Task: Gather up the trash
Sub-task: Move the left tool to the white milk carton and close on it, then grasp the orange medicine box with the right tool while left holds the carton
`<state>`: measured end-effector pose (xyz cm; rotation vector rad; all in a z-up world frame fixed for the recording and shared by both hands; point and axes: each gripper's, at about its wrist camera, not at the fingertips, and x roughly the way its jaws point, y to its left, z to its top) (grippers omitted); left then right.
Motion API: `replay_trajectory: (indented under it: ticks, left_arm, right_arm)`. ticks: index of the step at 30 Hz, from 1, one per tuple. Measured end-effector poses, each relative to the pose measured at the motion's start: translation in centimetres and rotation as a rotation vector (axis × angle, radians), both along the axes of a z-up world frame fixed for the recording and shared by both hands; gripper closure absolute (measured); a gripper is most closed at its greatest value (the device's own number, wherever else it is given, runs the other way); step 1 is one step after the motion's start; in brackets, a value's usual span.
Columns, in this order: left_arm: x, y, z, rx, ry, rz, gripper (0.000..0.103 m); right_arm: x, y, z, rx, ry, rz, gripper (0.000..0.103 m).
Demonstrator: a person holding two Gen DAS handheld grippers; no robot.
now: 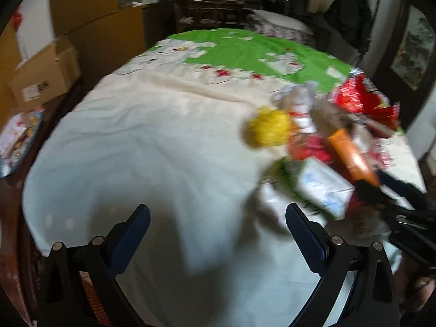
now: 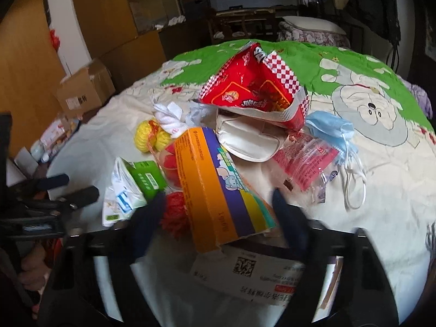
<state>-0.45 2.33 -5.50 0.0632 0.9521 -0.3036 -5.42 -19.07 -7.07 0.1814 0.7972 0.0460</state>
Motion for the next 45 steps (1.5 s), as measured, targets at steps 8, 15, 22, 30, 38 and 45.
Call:
replay_trajectory:
  ticks: [8, 15, 22, 30, 38, 45]
  left_arm:
    - [1.2, -5.6, -0.3, -0.057, 0.040, -0.142, 0.006]
    - [2.1, -5.0, -1.7, -0.147, 0.129, -0.148, 0.005]
    - [1.7, -1.2, -2.4, -0.182, 0.171, -0.084, 0.005]
    - [2.7, -3.4, -2.0, -0.224, 0.182, -0.111, 0.006]
    - [4.0, -2.9, -3.3, -0.231, 0.189, -0.059, 0.010]
    - [3.1, -2.2, -1.8, -0.199, 0.085, -0.053, 0.018]
  right_arm:
    - [-1.9, -3.2, 0.0, 0.033, -0.003, -0.051, 0.041]
    - [-2.2, -3.2, 0.9, 0.028, -0.048, -0.047, 0.029]
    - [-1.9, -3.1, 0.4, 0.070, -0.038, -0.032, 0.029]
    - [-2.1, -3.2, 0.8, 0.085, -0.049, -0.035, 0.027]
    - [-1.3, -3.2, 0.3, 0.099, -0.036, -0.029, 0.025]
    - [0.1, -2.5, -0.5, 0.082, -0.025, -0.024, 0.025]
